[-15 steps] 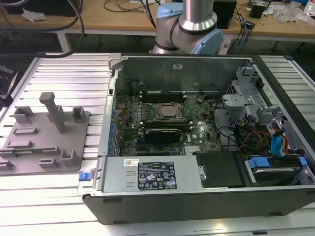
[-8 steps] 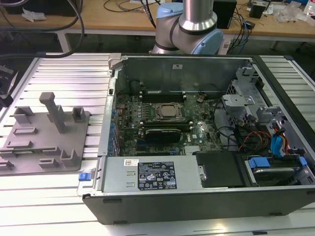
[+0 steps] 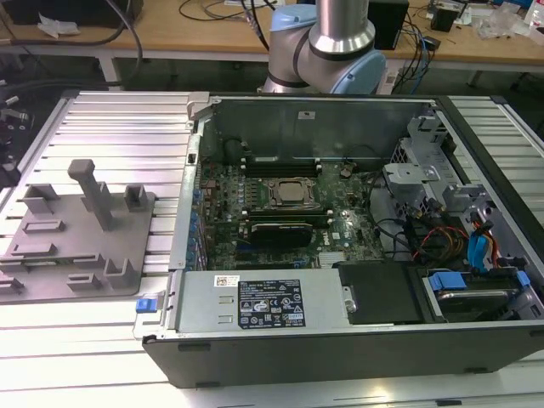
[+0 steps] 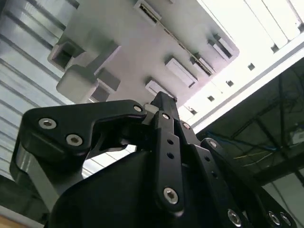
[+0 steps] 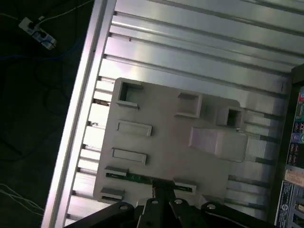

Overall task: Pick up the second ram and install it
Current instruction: 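Pick up the second ram and move it above second insertion slot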

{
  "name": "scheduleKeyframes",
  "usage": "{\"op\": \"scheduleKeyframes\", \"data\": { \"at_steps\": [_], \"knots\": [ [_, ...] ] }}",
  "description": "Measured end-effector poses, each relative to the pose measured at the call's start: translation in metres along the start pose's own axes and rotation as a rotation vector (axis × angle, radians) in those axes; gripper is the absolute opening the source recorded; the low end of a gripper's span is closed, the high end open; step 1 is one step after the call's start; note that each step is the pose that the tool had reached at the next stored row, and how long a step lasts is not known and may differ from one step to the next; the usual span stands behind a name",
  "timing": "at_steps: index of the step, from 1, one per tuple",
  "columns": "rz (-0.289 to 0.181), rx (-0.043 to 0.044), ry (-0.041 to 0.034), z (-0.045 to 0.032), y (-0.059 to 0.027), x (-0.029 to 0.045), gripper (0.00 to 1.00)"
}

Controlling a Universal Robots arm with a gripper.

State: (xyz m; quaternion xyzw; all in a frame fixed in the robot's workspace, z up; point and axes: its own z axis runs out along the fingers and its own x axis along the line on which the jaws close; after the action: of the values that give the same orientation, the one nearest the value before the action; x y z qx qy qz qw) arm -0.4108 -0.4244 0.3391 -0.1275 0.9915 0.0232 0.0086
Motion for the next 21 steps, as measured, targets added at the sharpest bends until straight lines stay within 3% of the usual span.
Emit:
{"op": "scheduleKeyframes", "data": {
  "at_steps": [6,8,13,16,19,21],
  "knots": [
    [-0.249,-0.0034,0.0115,0.0031,-0.0001,0.0001,0.08],
    [-0.287,-0.0043,0.0131,0.0037,-0.0002,0.0001,0.08],
    [-0.432,-0.0076,0.0192,0.0060,-0.0003,0.0001,0.08],
    [-0.557,-0.0104,0.0247,0.0074,-0.0003,0.0002,0.08],
    [-0.622,-0.0119,0.0275,0.0082,-0.0004,0.0002,0.08],
    [-0.723,-0.0142,0.0317,0.0093,-0.0004,0.0002,0.08]
  ]
}}
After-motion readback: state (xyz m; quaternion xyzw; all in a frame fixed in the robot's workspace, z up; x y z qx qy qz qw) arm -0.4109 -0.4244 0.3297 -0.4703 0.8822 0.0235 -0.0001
